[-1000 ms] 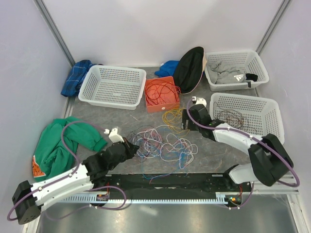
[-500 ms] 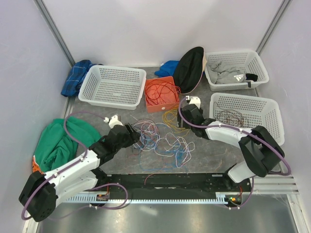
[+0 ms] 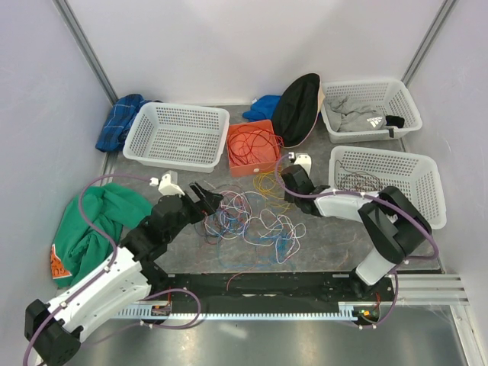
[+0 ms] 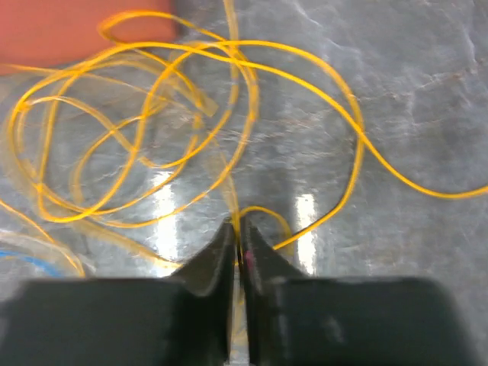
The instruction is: Untangle the cables
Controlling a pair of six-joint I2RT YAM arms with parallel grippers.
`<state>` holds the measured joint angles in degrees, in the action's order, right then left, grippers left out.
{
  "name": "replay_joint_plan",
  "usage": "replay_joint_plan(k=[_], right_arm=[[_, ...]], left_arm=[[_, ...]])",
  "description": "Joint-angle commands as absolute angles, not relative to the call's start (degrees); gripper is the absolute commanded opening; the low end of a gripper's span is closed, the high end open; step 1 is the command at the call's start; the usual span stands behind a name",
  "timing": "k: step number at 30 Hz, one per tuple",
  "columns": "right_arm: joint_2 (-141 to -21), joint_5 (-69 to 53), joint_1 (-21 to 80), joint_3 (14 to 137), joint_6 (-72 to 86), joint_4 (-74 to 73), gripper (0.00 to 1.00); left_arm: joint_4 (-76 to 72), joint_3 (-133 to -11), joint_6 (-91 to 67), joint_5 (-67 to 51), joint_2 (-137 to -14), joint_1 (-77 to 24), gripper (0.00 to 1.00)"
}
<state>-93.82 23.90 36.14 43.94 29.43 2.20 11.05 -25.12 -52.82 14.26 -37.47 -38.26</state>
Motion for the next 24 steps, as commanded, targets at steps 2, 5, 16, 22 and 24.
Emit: replay_joint_plan(k=[2,5,16,22,24], right_arm=[[-84.75,22.32,40.51,41.84,28.75,9.05,0.00],[-75.26,24.17,44.64,43.93,27.08,6.35,0.00],[-63.02,23.12,55.80,61.33,25.31,-8.69,0.00],[-62.58,20.66,57.30,64.07,27.07,-9.84,0.00],[-62.58,20.39,57.39,64.34,27.51,-10.11,0.00]], left_arm=[[11.34,-25.14,-50.80,13.71,-33.67,-38.06,0.96],[10.55,-25.49,-49.14,13.71,-30.24,-38.06,0.97],[7.92,-24.79,-48.08,13.54,-20.76,-38.06,1.00],[-5.79,-21.71,-44.57,8.18,-18.89,-38.06,1.00],[-8.60,-21.71,-44.03,6.25,-19.69,-38.06,1.00]])
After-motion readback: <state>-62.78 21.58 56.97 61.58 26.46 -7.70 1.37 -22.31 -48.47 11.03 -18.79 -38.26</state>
